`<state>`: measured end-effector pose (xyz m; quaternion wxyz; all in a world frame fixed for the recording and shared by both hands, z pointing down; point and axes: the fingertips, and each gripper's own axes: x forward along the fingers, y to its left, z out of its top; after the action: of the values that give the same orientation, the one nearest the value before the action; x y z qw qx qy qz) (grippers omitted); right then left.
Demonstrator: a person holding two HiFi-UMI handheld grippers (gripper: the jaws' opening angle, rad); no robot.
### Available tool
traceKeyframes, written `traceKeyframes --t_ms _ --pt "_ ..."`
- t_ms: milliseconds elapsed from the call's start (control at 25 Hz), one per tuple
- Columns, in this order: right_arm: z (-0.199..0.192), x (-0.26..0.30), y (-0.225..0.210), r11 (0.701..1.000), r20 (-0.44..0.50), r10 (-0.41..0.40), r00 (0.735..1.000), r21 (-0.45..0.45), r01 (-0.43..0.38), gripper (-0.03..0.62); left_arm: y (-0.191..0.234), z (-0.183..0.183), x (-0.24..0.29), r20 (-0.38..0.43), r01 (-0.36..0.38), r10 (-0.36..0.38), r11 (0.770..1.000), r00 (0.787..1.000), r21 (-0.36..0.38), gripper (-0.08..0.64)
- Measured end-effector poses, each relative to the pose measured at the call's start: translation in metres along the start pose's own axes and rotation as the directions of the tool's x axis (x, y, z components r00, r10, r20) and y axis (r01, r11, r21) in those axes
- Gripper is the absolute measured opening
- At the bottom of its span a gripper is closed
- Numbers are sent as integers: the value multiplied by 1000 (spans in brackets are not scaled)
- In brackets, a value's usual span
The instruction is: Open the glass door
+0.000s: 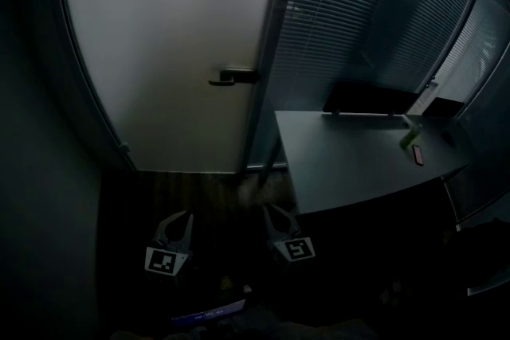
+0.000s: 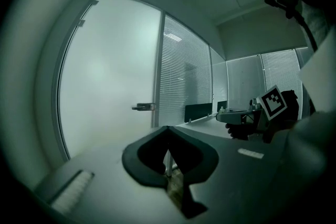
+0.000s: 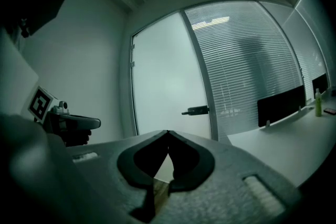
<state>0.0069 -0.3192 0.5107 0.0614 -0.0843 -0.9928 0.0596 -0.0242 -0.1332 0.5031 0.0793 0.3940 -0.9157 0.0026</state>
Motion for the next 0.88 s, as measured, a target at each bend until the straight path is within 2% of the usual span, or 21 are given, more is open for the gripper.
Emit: traceKeyframes --t_ms 280,880 --pt "0 37 -16 1000 -5 -22 1000 -4 22 3 27 2 43 1 23 -23 1000 1000 5 3" --pt "31 151 -65 994 5 -103 995 26 103 3 101 42 165 -6 111 -110 993 994 38 3"
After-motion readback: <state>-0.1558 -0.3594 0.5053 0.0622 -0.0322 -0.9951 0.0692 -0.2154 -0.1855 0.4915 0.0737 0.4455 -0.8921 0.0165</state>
